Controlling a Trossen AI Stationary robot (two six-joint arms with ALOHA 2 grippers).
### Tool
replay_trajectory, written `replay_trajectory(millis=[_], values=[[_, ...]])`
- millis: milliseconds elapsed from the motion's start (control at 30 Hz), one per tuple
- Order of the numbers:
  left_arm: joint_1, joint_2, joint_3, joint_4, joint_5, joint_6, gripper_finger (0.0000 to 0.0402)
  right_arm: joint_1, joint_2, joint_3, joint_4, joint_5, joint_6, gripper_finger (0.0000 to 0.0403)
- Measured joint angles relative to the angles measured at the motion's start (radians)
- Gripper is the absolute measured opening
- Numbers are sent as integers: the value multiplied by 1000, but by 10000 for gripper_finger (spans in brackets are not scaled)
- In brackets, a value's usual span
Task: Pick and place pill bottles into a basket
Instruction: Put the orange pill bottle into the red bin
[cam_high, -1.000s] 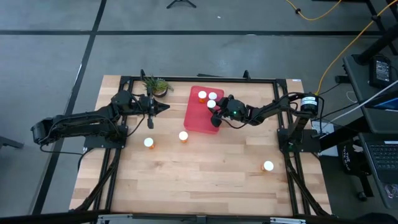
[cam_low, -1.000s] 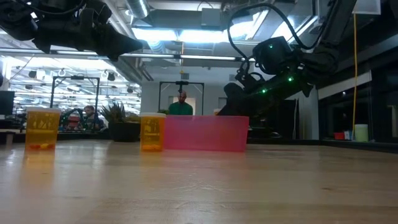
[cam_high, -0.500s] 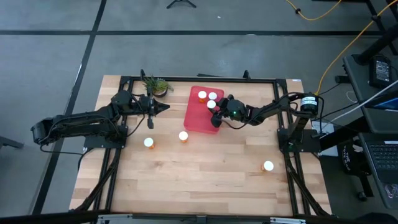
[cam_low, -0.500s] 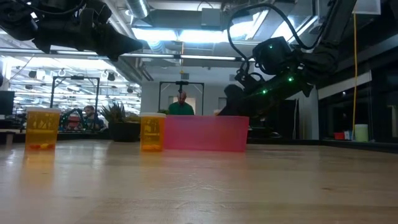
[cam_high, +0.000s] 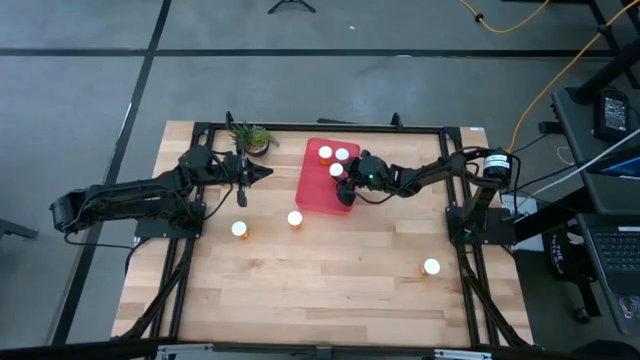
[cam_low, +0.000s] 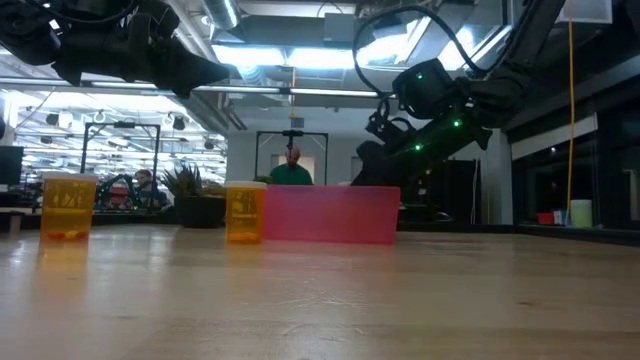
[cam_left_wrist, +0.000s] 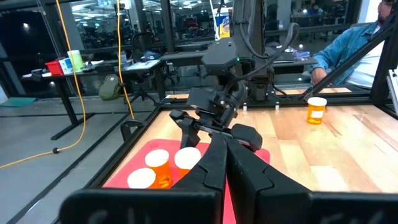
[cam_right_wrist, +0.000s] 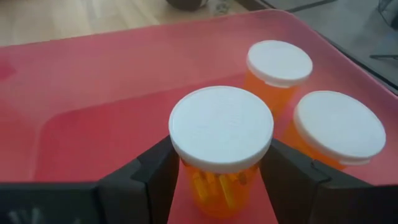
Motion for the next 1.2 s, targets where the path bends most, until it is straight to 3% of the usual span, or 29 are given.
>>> replay_trajectory(millis=[1200], values=[[0,0,0,0,0,0,10,-7,0,1,-7,-19,23,207]])
